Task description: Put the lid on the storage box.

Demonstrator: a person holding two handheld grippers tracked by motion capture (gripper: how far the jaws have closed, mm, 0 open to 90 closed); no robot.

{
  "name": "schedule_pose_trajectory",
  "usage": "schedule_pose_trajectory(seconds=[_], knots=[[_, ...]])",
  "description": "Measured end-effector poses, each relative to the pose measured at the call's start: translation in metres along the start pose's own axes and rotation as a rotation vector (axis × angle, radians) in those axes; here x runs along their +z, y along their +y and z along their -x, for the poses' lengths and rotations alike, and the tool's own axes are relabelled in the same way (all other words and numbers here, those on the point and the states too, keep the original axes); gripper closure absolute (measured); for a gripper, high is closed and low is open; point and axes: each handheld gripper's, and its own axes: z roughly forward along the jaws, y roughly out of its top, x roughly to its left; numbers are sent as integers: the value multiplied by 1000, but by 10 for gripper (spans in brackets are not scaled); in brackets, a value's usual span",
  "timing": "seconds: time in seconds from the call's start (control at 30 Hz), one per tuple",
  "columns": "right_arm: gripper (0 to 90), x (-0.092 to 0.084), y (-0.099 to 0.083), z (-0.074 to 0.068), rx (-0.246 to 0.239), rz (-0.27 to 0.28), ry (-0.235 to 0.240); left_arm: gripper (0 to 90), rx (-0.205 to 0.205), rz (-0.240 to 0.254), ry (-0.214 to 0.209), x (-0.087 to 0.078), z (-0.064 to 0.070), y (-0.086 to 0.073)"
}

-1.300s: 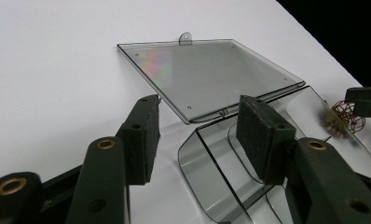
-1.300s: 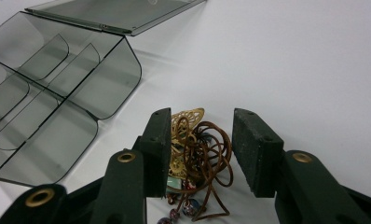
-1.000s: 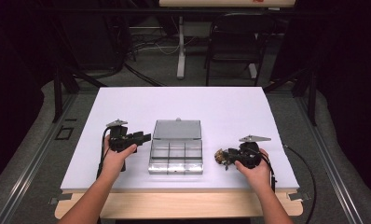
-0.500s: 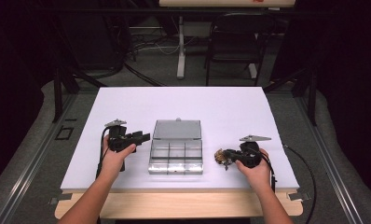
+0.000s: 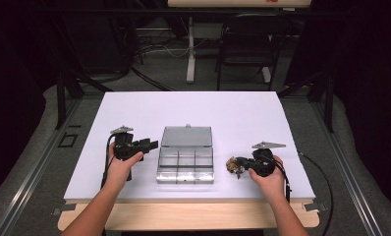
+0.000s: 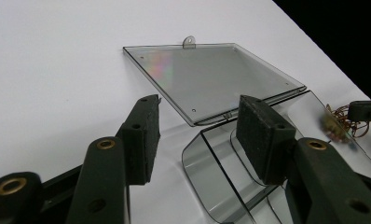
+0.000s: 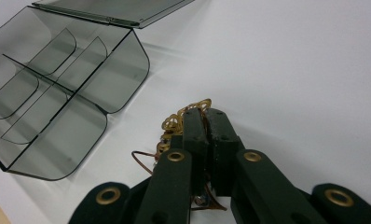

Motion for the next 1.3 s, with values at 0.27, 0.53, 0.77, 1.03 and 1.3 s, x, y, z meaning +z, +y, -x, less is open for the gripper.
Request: schedule_pose_trajectory(seconds=[0.27, 0.53, 0.77, 1.03, 1.3], knots=[[883, -1, 2, -6, -22, 13, 4, 493, -3, -2, 0, 0, -1, 0], [885, -6, 5, -12, -38, 36, 6, 494, -4, 2, 6, 0, -1, -1], [886, -10, 8, -19, -60, 59, 11, 498, -4, -3, 3, -1, 0, -1], [887, -15, 13, -23, -65, 79, 18, 499, -5, 2, 6, -1, -1, -1], [887, -23, 19, -26, -70, 106, 20, 500, -3, 4, 7, -3, -1, 0]])
